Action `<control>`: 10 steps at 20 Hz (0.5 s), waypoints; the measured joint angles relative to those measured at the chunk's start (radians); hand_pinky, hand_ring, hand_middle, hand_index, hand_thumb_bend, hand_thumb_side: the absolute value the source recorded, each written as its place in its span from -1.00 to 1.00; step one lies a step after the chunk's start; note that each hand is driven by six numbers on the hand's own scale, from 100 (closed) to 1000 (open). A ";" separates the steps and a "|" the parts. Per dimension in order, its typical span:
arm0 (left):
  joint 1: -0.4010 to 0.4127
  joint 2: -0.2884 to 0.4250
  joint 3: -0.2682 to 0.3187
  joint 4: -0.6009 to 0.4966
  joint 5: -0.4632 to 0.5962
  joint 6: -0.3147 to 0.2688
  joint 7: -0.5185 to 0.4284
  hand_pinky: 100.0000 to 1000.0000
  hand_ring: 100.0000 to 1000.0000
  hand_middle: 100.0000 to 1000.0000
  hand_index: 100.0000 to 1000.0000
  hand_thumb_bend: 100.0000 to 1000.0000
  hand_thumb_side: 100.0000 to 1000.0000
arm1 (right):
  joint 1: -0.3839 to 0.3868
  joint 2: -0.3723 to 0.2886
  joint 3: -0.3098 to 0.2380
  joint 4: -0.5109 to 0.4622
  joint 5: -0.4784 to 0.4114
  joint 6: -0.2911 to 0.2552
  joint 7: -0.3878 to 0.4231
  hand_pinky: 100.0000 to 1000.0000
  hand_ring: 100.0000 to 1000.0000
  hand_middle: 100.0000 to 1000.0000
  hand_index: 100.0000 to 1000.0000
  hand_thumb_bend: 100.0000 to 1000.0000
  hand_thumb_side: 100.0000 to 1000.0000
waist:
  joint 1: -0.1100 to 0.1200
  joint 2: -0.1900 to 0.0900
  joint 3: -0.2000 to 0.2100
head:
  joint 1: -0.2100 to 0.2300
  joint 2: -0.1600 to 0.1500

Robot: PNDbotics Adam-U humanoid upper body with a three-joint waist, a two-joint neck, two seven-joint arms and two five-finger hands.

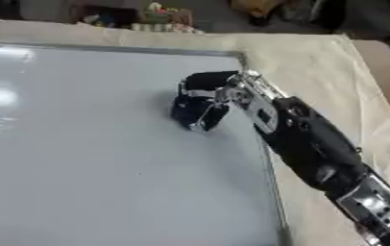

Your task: Wipe the whiteboard clean with a brush.

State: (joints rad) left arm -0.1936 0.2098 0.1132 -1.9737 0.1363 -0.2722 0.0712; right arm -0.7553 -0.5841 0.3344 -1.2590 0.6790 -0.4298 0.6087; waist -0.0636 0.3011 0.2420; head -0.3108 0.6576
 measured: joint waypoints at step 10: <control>0.000 0.000 0.000 0.000 0.004 0.000 0.000 -0.38 -0.28 -0.25 -0.13 -1.00 0.78 | 0.014 0.000 0.040 -0.064 -0.078 0.013 0.076 -0.22 -0.33 -0.82 -0.40 -1.00 -1.00 | 0.000 -0.005 0.005 | -0.004 0.011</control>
State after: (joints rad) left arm -0.1938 0.2098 0.1132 -1.9737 0.1399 -0.2719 0.0715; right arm -0.7414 -0.5841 0.3747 -1.3225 0.6012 -0.4163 0.6847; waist -0.0635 0.2962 0.2474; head -0.3148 0.6689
